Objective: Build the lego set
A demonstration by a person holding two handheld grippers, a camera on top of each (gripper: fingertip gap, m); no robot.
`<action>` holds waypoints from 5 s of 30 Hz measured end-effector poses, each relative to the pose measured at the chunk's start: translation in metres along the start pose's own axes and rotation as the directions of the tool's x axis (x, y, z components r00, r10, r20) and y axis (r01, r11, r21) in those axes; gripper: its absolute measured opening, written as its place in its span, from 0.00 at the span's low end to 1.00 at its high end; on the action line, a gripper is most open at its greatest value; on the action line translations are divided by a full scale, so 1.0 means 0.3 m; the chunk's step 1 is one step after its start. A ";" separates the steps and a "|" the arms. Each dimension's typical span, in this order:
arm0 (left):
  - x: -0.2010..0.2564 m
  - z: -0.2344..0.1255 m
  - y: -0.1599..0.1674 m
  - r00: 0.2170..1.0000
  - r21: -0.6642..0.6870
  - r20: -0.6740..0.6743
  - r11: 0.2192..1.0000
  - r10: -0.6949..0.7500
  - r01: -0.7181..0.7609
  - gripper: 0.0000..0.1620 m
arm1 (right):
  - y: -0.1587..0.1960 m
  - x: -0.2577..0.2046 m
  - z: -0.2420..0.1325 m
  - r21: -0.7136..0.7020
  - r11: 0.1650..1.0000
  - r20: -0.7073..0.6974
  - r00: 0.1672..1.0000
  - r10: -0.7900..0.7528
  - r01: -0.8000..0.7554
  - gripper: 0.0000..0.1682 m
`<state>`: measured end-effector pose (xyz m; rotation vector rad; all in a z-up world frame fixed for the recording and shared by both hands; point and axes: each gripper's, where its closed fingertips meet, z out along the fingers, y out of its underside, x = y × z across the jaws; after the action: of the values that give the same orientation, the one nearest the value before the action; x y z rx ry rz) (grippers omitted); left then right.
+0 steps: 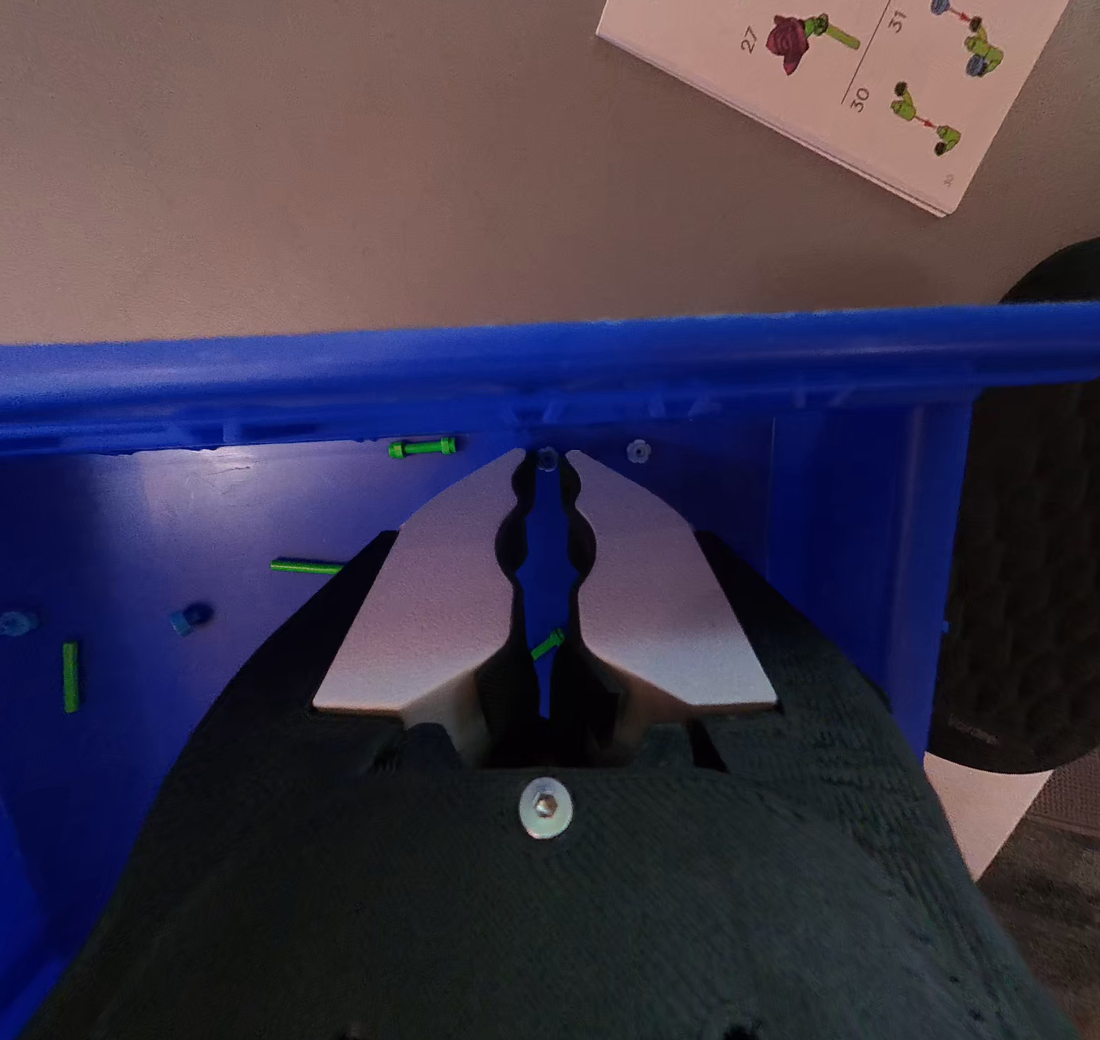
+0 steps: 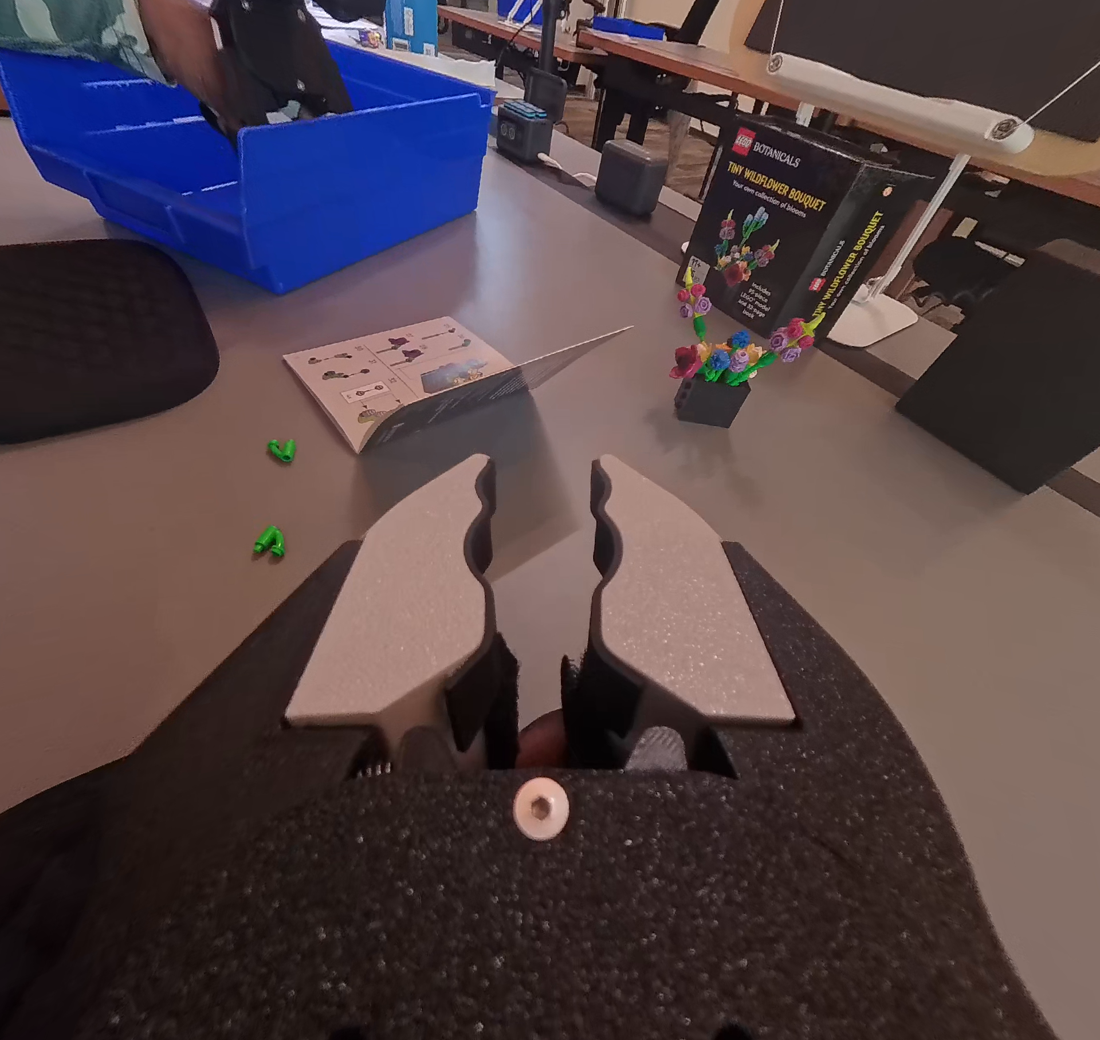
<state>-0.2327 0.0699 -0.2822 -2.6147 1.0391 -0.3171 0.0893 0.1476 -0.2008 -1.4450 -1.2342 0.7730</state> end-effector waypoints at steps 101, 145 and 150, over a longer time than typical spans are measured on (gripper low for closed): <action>0.792 -0.244 -0.559 0.493 0.518 -0.855 0.292 0.162 0.804 0.06 | -0.335 -0.491 0.059 0.470 0.794 0.135 0.858 -0.496 0.385 0.04; 0.748 -0.280 -0.547 0.678 0.681 -0.728 0.223 0.105 0.697 0.12 | -0.368 -0.481 0.055 0.536 0.802 0.114 0.918 -0.379 0.264 0.04; 0.809 -0.306 -0.536 0.418 0.486 -0.868 0.282 0.269 0.827 0.11 | -0.423 -0.512 -0.004 0.676 0.737 0.327 0.906 -0.269 -0.026 0.04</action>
<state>0.0124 -0.0065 -0.1168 -1.3037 0.1049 -1.9070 0.0140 -0.0077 -0.1016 -0.6059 -1.1584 1.3111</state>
